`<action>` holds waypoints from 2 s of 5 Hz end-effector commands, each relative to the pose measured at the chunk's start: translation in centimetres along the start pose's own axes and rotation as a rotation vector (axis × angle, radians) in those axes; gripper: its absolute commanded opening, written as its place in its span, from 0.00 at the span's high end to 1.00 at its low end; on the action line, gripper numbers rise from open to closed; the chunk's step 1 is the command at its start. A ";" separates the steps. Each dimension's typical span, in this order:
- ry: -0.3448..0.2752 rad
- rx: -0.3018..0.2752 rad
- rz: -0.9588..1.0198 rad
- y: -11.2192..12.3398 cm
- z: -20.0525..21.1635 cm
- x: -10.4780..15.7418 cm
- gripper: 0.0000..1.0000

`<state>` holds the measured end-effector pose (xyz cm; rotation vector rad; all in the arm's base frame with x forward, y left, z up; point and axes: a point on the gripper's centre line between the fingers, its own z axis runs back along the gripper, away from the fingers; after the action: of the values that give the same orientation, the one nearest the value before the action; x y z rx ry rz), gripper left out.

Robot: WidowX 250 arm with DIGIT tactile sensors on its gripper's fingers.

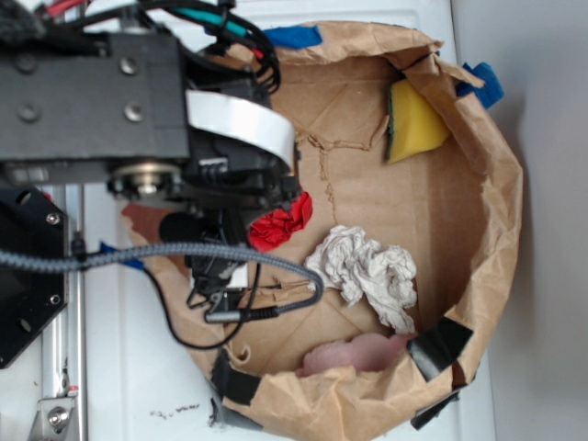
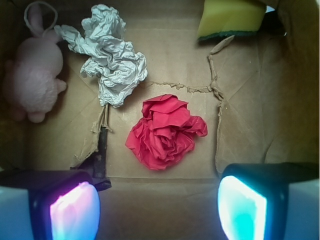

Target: Grab the red paper.

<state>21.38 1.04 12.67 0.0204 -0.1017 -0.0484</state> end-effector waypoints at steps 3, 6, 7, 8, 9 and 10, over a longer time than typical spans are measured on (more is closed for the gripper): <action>-0.024 0.007 0.013 0.5 0.6 0.3 0.00; -0.008 -0.009 0.005 -0.2 -2.8 1.8 0.00; -0.013 -0.020 0.002 -0.4 -3.2 2.1 0.00; -0.016 -0.014 0.006 -0.6 -3.5 2.3 0.00; -0.045 -0.001 0.042 -0.6 -3.9 2.9 0.00; -0.074 -0.004 0.135 -0.2 -4.2 3.4 0.00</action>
<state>24.60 0.68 7.91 0.0112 -0.1385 0.0828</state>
